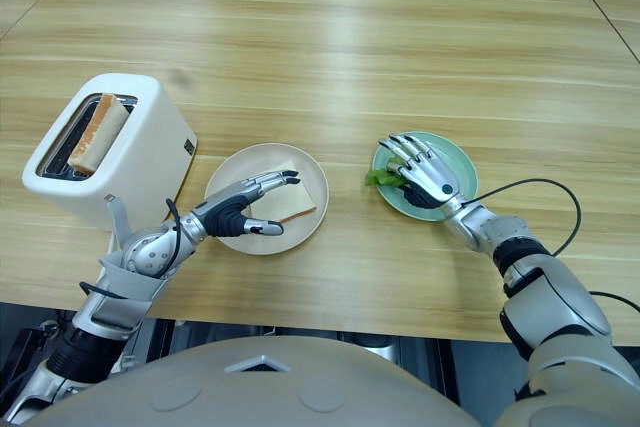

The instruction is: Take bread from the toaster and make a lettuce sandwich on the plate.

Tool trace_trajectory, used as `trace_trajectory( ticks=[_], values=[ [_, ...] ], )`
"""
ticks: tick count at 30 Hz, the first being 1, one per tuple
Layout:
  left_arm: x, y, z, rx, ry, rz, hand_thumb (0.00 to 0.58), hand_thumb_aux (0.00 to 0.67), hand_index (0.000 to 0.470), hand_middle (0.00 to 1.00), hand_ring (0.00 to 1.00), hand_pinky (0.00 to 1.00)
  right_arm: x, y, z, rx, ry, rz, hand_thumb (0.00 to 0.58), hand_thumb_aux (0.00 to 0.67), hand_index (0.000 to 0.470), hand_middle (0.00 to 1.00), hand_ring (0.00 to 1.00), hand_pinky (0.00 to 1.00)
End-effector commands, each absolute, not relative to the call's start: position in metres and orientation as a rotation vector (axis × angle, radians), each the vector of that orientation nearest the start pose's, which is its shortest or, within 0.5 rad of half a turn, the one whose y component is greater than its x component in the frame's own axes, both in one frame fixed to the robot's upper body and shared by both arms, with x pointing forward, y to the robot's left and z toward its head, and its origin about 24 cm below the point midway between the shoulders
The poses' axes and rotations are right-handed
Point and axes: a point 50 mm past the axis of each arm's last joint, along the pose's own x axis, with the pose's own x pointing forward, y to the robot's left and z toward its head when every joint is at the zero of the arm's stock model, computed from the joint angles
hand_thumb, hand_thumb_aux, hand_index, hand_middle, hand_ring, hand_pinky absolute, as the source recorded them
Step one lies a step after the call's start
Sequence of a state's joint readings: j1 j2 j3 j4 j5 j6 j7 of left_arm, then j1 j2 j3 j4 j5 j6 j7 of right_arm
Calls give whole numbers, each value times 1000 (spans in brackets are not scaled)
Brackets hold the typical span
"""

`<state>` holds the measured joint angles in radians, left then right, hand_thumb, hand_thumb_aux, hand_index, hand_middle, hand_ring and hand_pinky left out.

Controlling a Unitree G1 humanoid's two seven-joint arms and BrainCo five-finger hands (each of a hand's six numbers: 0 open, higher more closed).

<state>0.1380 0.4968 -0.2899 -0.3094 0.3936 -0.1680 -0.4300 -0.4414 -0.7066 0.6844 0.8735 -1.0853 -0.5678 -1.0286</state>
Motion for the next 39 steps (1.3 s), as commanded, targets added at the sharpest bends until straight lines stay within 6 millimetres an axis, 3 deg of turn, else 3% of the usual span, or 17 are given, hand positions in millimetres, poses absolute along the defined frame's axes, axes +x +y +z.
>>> trace_trajectory(
  ticks=[1,6,11,24,30,33,39],
  values=[
    [201,138,59,856,-113,-786,0,0,0,0,0,0,272,-200,41,-1436,-868,301,580,670,460,0,0,0],
    [202,139,59,850,-113,-783,0,0,0,0,0,0,268,-174,60,-1379,-956,306,580,670,460,0,0,0],
    [204,140,62,832,-126,-765,0,0,0,0,0,0,265,-158,66,-1345,-990,321,580,670,460,0,0,0],
    [207,131,59,814,-135,-794,0,0,0,0,0,0,264,-98,43,-1198,-1027,437,580,670,460,0,0,0],
    [207,128,60,812,-145,-807,0,0,0,0,0,0,263,-83,34,-1159,-1030,469,580,670,460,0,0,0],
    [208,132,67,826,-166,-779,0,0,0,0,0,0,263,-80,32,-1148,-1031,475,580,670,460,0,0,0],
    [216,161,102,812,-247,-608,0,0,0,0,0,0,262,-78,30,-1133,-1027,478,580,670,460,0,0,0]
  ],
)
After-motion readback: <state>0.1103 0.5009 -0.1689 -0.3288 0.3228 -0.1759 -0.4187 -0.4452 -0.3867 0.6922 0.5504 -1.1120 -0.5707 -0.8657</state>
